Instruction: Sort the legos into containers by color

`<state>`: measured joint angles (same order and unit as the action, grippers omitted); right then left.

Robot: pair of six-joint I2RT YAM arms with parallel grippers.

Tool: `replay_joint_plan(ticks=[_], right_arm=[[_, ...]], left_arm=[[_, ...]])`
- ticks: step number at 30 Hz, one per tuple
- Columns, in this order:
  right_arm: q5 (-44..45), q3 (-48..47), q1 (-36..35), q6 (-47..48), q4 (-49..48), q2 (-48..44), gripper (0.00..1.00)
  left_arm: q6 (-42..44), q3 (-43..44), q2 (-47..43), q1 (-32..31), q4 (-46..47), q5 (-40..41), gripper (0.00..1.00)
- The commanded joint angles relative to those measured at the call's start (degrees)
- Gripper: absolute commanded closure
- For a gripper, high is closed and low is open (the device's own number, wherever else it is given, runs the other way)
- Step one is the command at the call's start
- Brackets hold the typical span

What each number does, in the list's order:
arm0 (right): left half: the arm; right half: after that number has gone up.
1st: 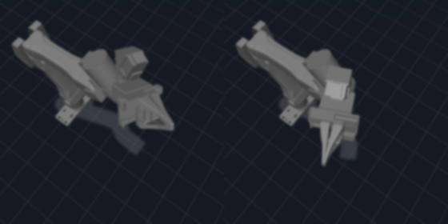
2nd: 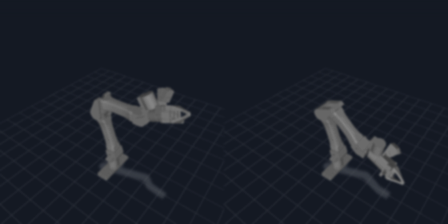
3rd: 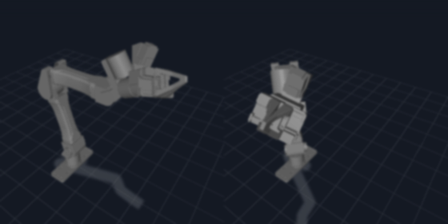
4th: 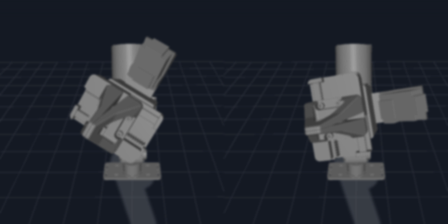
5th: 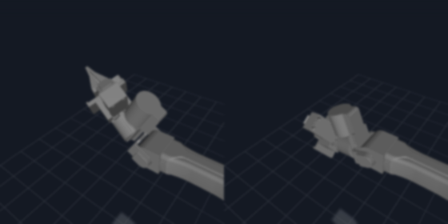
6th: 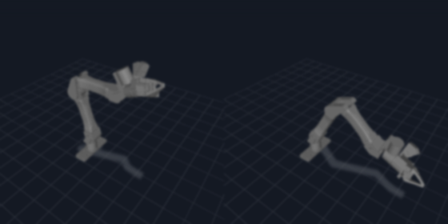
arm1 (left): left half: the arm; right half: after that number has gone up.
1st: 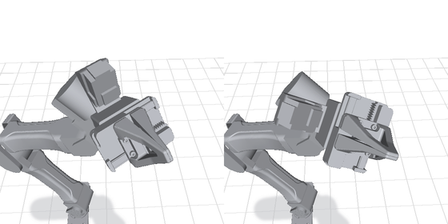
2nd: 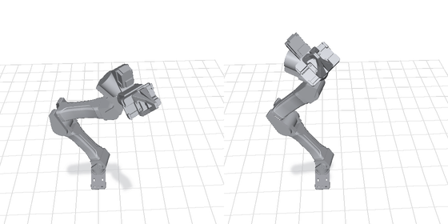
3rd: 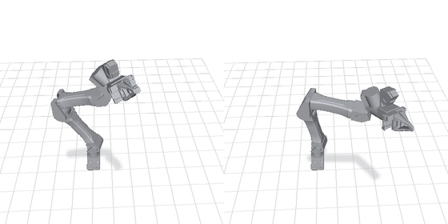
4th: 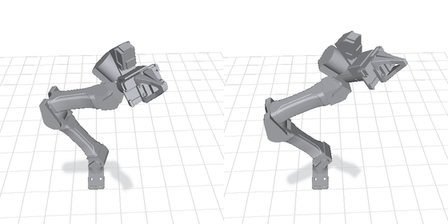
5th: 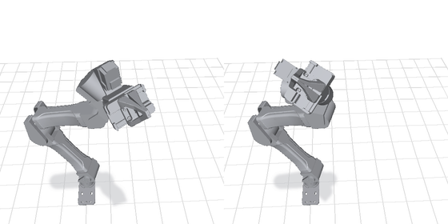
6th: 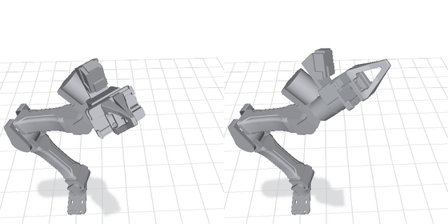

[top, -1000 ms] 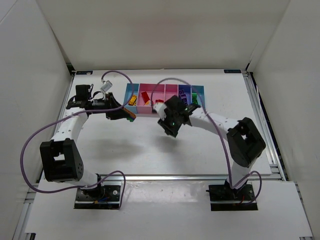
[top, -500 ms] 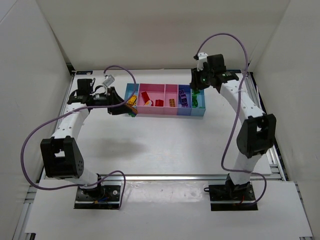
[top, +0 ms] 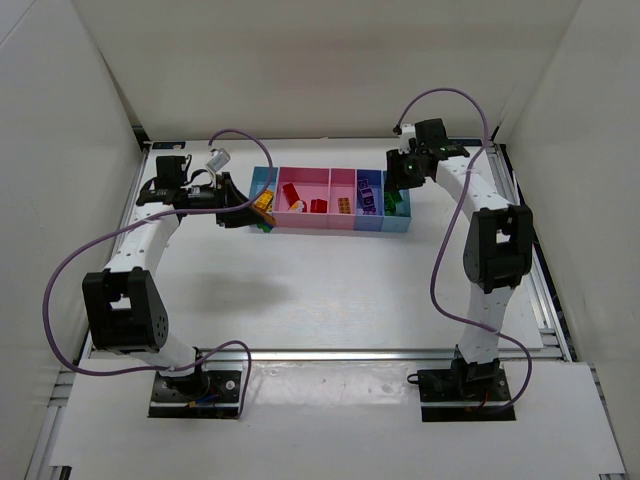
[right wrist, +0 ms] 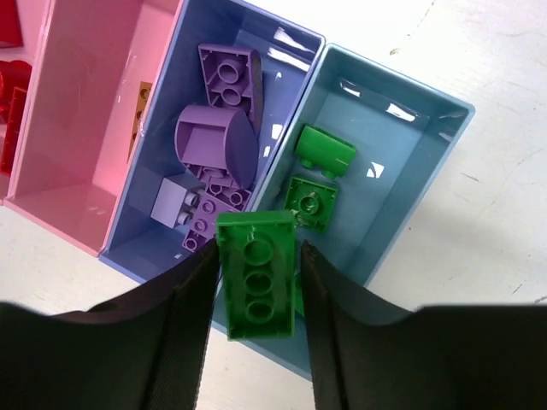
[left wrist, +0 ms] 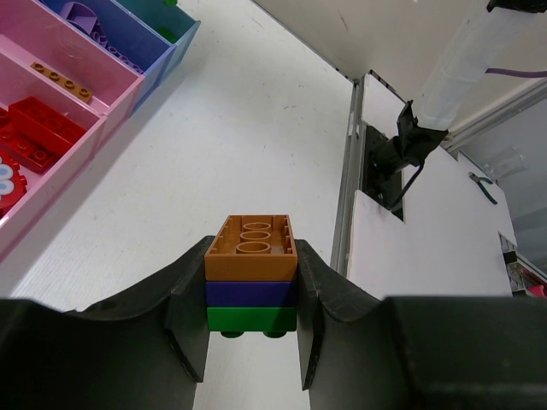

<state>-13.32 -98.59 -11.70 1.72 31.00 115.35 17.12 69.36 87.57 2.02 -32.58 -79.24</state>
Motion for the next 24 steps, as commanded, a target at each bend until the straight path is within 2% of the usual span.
replay_joint_plan(ticks=[1, 2, 4, 9, 12, 16, 18, 19, 21, 24], right_arm=[[-0.57, -2.4, 0.01, 0.22, -0.86, 1.19, 0.52], [-0.39, -2.4, -0.07, 0.22, -1.03, 1.19, 0.46], [0.22, -2.23, 0.01, 0.31, -1.03, 1.37, 0.41], [1.46, -1.52, -0.16, 0.66, -1.65, 0.93, 0.38], [-3.53, -0.82, -0.16, 2.23, -2.09, -1.17, 0.39], [-28.47, 1.81, -0.77, 3.82, -5.07, -7.84, 0.35], [-38.4, 1.99, -1.82, 5.22, -4.55, -8.65, 0.32], [-46.97, 1.99, -2.44, 5.75, -4.2, -8.82, 0.29], [-57.1, 1.99, -4.28, 5.58, -4.37, -8.74, 0.28], [-63.05, 2.17, -7.54, 4.7, -5.6, -8.74, 0.28]], left_arm=[[0.89, 1.65, -0.21, -0.26, 0.06, -1.0, 0.81], [0.89, 1.65, -0.12, -0.26, 0.06, -1.0, 0.81], [0.89, 1.65, 0.06, -0.18, -0.03, -1.18, 0.81], [1.15, 2.0, 0.15, -0.18, -0.03, -1.35, 0.81], [1.51, 1.74, -0.21, -0.18, -0.2, -2.23, 0.81], [1.95, 1.04, -0.91, -0.35, -0.03, -3.55, 0.81], [2.12, 0.69, -1.17, -0.53, -0.03, -4.34, 0.81], [2.3, 0.69, -1.26, -0.53, -0.03, -5.21, 0.8], [2.47, 0.77, -1.0, -0.7, -0.03, -7.93, 0.79], [2.65, 0.86, -0.56, -1.23, 0.06, -10.84, 0.79]])
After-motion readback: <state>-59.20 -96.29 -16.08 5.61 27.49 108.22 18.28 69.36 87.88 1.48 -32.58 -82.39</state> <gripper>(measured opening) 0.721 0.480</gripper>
